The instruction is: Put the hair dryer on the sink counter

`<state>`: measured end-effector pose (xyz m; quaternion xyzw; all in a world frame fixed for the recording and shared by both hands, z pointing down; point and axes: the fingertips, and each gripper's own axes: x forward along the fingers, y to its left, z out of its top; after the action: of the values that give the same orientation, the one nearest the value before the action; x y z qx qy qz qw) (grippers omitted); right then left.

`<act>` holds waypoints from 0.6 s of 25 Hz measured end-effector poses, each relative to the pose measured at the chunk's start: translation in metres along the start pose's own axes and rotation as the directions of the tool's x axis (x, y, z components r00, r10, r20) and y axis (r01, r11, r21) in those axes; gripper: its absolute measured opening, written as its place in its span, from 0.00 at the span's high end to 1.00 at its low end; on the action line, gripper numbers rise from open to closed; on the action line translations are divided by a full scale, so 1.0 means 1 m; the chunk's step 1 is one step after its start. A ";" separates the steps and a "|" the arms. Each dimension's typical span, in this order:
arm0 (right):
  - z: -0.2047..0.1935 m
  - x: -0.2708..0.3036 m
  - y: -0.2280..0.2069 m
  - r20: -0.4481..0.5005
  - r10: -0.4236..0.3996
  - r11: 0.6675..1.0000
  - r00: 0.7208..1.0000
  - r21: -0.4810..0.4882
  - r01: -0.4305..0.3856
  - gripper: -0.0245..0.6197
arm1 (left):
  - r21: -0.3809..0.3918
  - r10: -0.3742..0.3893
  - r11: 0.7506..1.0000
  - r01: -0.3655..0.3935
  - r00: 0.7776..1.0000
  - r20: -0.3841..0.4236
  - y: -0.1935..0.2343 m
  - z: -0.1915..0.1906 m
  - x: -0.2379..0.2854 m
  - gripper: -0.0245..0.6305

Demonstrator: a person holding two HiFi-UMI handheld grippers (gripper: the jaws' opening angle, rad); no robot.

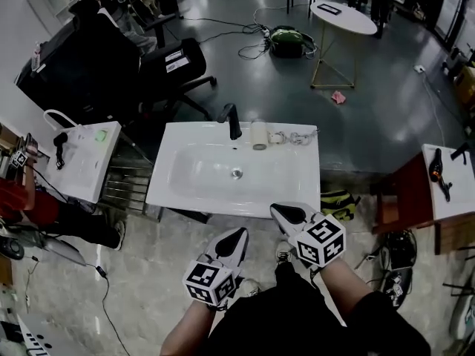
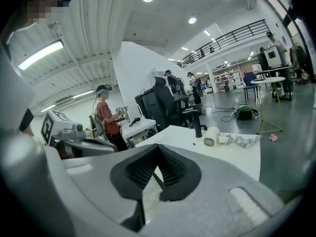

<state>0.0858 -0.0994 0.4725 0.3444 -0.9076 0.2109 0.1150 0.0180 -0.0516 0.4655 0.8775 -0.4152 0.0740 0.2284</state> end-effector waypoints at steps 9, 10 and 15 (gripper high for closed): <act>-0.031 -0.018 0.073 -0.005 -0.011 0.999 1.000 -0.044 0.011 0.96 | -0.019 -0.023 1.000 0.024 1.000 0.018 -0.011 -0.027 -0.052 0.96; -0.034 -0.020 0.079 -0.006 -0.014 0.999 1.000 -0.045 0.014 0.96 | -0.022 -0.025 0.999 0.025 1.000 0.019 -0.011 -0.031 -0.056 0.96; -0.049 -0.030 0.103 -0.006 -0.029 0.998 1.000 -0.047 0.029 0.96 | -0.032 -0.029 0.999 0.030 0.999 0.022 -0.012 -0.046 -0.077 0.96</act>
<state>0.0421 0.0099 0.4737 0.3539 -0.9068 0.1890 0.1291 -0.0199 0.0302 0.4774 0.8805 -0.4058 0.0542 0.2391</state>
